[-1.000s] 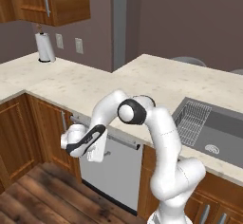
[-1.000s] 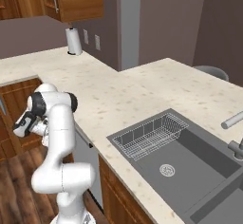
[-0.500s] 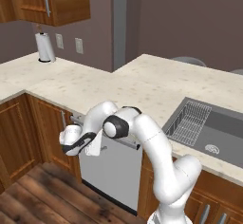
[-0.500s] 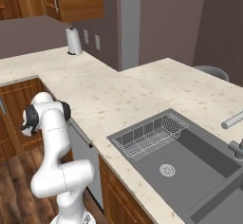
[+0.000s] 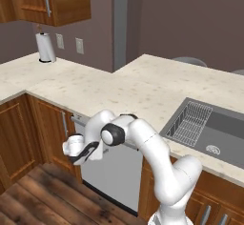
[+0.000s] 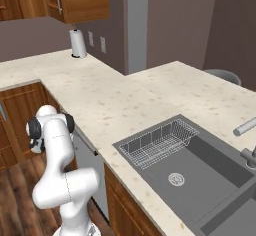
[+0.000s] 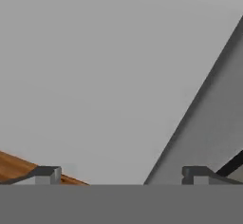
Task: Open the dishwasher door and pull out the top rack.
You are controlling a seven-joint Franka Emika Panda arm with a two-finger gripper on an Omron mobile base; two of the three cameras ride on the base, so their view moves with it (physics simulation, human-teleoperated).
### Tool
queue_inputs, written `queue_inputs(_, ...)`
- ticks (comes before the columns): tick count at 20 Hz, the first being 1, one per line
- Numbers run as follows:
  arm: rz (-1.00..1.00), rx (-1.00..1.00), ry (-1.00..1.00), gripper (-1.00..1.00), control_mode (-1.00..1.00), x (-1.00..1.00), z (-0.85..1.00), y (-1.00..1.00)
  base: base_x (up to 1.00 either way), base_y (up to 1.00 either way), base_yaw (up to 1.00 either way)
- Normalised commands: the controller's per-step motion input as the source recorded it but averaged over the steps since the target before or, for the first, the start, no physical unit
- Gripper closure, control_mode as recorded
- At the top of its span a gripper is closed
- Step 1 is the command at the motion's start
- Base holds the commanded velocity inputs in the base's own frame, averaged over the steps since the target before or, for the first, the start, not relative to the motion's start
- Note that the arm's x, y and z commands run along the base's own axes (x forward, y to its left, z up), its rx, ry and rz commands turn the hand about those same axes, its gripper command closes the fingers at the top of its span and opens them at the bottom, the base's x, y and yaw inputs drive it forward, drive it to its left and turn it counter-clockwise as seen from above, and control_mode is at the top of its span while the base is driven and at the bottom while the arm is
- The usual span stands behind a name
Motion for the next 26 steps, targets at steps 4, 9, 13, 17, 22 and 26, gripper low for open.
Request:
queue_inputs(4,0.14,0.06,-0.04,-1.00,-1.00,0.76,-0.25,-0.13,0.00,0.00,0.00)
queue_inputs(9,0.00,0.00,-0.08,-1.00,-1.00,0.39,-0.09,0.00,0.00,0.00,0.00)
queue_inputs(13,0.00,0.00,-0.10,-1.00,-1.00,0.14,0.09,-0.02,0.00,0.00,0.00)
queue_inputs(17,0.00,0.00,-0.20,-1.00,-1.00,0.01,0.31,-0.02,0.00,0.00,0.00)
queue_inputs(22,0.00,-0.02,-0.26,-1.00,-1.00,0.00,0.26,-0.01,0.00,0.00,0.00)
queue_inputs(26,0.01,-0.01,-0.16,-1.00,-1.00,0.06,0.03,-0.21,0.00,0.00,0.00)
